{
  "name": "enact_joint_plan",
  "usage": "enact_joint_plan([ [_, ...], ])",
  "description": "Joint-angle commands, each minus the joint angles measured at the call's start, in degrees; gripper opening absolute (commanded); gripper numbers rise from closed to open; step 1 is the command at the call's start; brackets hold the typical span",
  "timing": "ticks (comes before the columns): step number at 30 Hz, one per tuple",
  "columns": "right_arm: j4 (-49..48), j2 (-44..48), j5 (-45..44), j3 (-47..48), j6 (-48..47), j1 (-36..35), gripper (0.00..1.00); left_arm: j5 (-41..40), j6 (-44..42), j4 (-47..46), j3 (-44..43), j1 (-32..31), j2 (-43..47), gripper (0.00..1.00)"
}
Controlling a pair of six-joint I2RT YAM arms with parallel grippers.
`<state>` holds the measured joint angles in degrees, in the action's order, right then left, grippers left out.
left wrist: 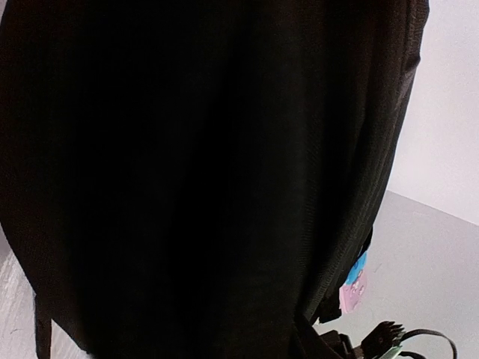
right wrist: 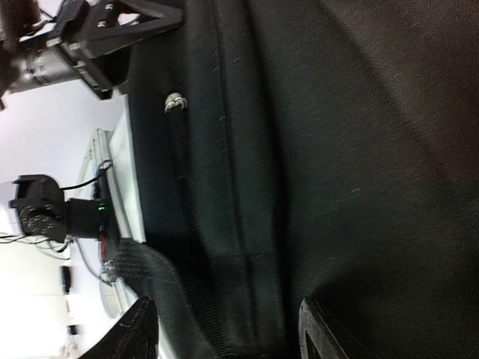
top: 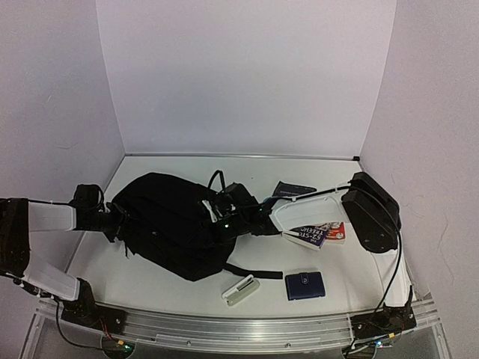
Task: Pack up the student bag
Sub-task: Adjust the student bag at the center of the board.
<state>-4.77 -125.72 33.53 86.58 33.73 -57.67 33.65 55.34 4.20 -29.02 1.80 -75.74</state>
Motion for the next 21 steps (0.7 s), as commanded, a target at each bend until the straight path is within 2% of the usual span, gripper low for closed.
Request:
enact_joint_plan([
  [1, -10.8, -2.1, 6.0, -1.2, 7.9, -0.3, 0.59, 2.6, 2.1, -8.6, 1.0, -1.6, -1.9, 0.18],
  [7, -12.5, -3.2, 5.8, -0.5, 8.9, -0.3, 0.55, 1.5, 4.8, -14.5, 1.5, -5.7, -6.2, 0.05],
  [13, -13.1, -4.1, 6.6, 0.8, 8.3, -0.3, 0.51, 0.7, 6.4, -20.1, -1.9, -9.0, -12.4, 0.0],
  [17, -13.6, -3.5, 6.5, 1.0, 8.5, -0.3, 0.25, 1.1, 7.4, -25.4, -5.9, -11.2, -18.8, 0.0],
  [20, -14.3, -2.5, 6.2, 1.0, 9.3, -0.3, 0.12, 2.2, 8.6, -30.2, -9.2, -11.7, -24.0, 0.0],
  [21, -14.7, -2.1, 6.2, 1.0, 9.8, -0.3, 0.11, 2.6, 8.8, -31.9, -10.4, -11.8, -25.6, 0.0],
])
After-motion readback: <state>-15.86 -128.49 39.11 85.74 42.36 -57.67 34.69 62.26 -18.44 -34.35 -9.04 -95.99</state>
